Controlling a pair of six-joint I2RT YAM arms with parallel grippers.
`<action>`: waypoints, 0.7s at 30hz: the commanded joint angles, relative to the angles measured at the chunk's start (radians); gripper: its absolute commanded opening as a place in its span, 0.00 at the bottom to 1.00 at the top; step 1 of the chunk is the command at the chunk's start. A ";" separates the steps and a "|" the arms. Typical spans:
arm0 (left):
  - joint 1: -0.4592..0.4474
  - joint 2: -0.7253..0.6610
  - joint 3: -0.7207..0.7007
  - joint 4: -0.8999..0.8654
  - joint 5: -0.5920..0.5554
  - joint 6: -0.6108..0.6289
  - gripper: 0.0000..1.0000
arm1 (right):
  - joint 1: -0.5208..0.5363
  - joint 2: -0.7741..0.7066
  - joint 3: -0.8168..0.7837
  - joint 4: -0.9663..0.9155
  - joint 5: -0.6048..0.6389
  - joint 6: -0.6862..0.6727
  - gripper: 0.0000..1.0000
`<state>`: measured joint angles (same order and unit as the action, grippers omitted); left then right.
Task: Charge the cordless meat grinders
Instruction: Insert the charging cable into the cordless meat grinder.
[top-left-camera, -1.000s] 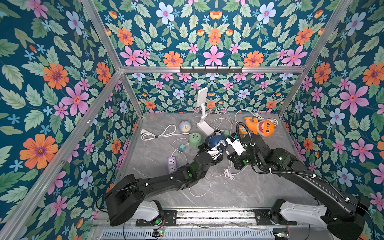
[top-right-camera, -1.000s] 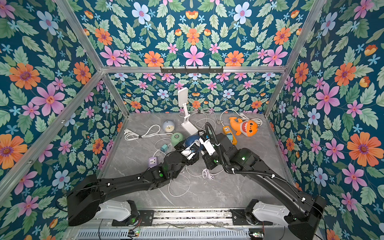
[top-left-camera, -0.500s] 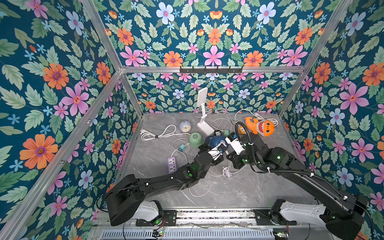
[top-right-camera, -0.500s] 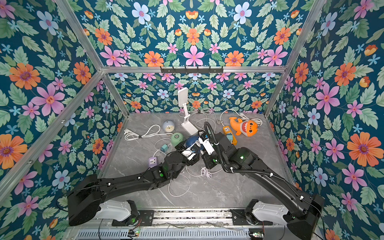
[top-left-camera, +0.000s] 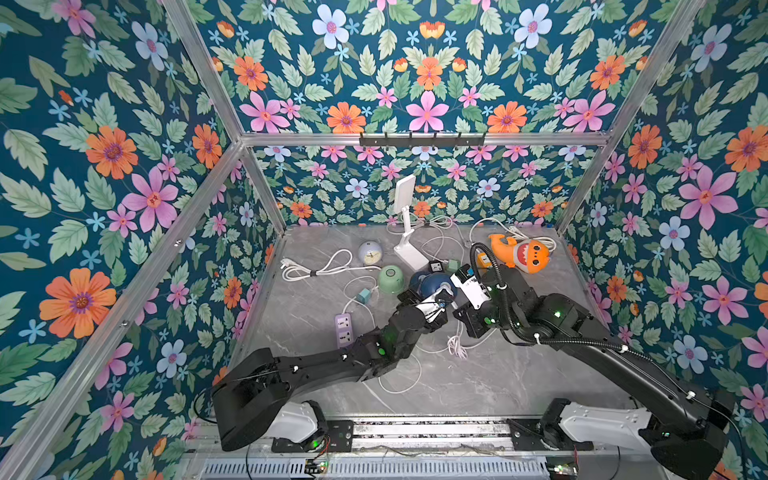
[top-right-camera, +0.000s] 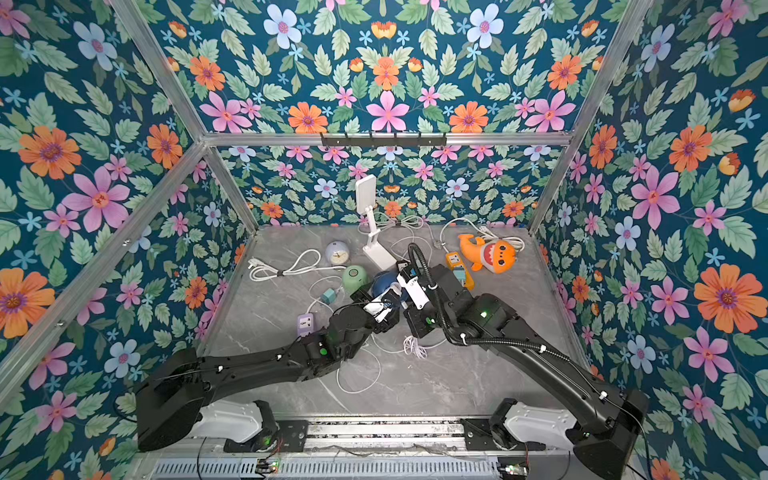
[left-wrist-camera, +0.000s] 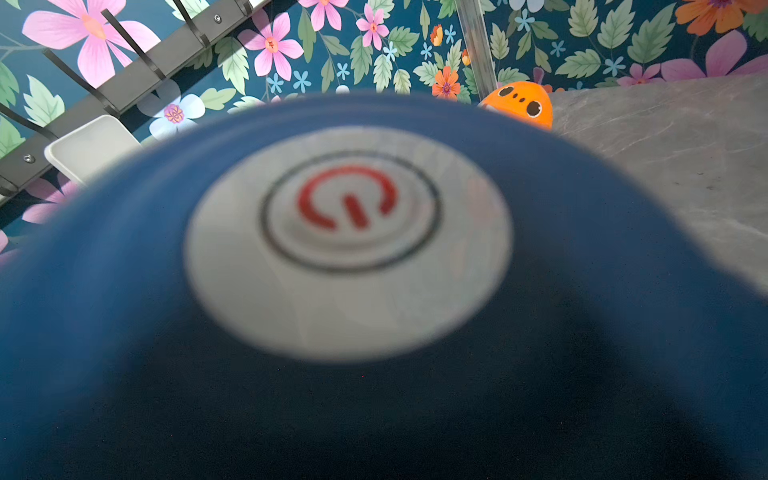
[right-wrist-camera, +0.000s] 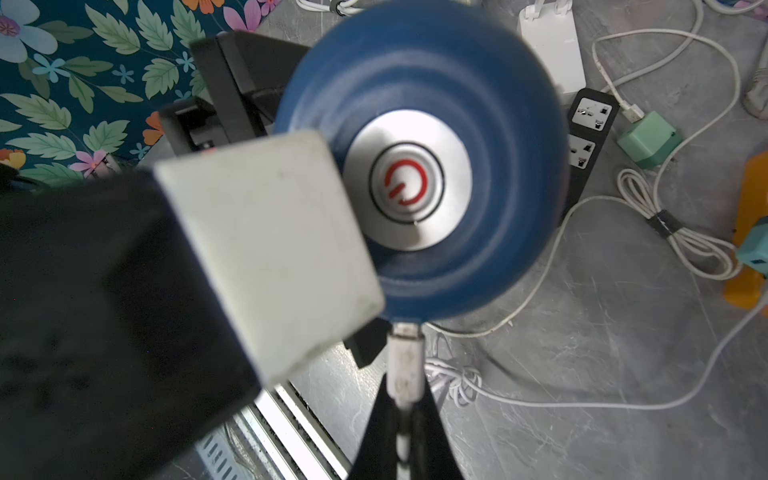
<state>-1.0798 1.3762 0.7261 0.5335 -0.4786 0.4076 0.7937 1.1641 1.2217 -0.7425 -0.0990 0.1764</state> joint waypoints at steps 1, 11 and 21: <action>-0.002 -0.003 -0.001 0.027 0.016 0.007 0.52 | -0.002 0.003 0.010 0.055 -0.008 0.001 0.00; -0.031 -0.020 -0.023 0.023 0.045 0.029 0.49 | -0.007 0.030 0.034 0.071 -0.053 0.009 0.00; -0.065 -0.042 -0.054 -0.002 0.045 0.043 0.42 | -0.040 0.053 0.080 0.068 -0.111 0.011 0.00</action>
<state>-1.1297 1.3365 0.6773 0.5377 -0.5224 0.4053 0.7582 1.2133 1.2793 -0.8124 -0.1925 0.1886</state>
